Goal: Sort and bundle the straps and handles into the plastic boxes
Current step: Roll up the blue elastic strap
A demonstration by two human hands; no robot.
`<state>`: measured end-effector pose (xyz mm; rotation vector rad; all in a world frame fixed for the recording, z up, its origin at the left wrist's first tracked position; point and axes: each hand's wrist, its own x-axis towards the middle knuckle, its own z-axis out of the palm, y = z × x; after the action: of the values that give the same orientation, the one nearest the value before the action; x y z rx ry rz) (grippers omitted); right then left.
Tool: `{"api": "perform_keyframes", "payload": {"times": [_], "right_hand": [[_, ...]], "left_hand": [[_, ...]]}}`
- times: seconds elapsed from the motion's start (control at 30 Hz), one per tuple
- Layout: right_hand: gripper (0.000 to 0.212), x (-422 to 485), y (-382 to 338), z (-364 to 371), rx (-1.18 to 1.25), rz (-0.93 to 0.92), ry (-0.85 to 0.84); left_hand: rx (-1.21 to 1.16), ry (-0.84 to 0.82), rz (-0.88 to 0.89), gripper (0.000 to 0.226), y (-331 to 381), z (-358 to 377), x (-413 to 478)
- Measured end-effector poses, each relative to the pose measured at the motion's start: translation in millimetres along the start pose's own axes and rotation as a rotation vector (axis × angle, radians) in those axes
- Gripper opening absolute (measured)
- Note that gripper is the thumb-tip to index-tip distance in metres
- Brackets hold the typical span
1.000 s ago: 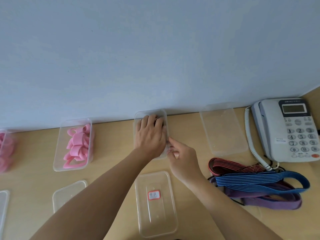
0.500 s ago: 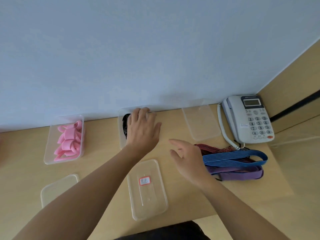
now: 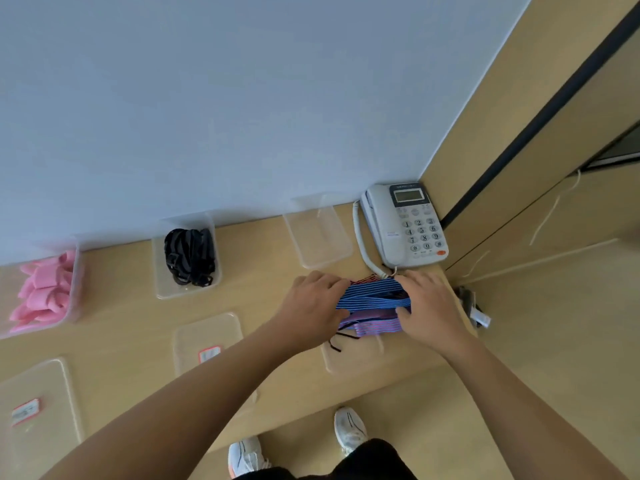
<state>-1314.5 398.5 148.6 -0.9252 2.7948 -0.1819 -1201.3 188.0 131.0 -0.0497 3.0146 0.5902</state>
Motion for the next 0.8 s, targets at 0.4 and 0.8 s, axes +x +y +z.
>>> {"api": "perform_keyframes", "payload": {"times": [0.4,0.8], "right_hand": [[0.044,10,84,19,0.448,-0.148,0.136],[0.062,12,89,-12,0.545,-0.388,0.155]], "left_hand": [[0.253,-0.134,-0.452,0.036,54,23,41],[0.077,0.198,-0.353,0.047,112,-29,31]]}}
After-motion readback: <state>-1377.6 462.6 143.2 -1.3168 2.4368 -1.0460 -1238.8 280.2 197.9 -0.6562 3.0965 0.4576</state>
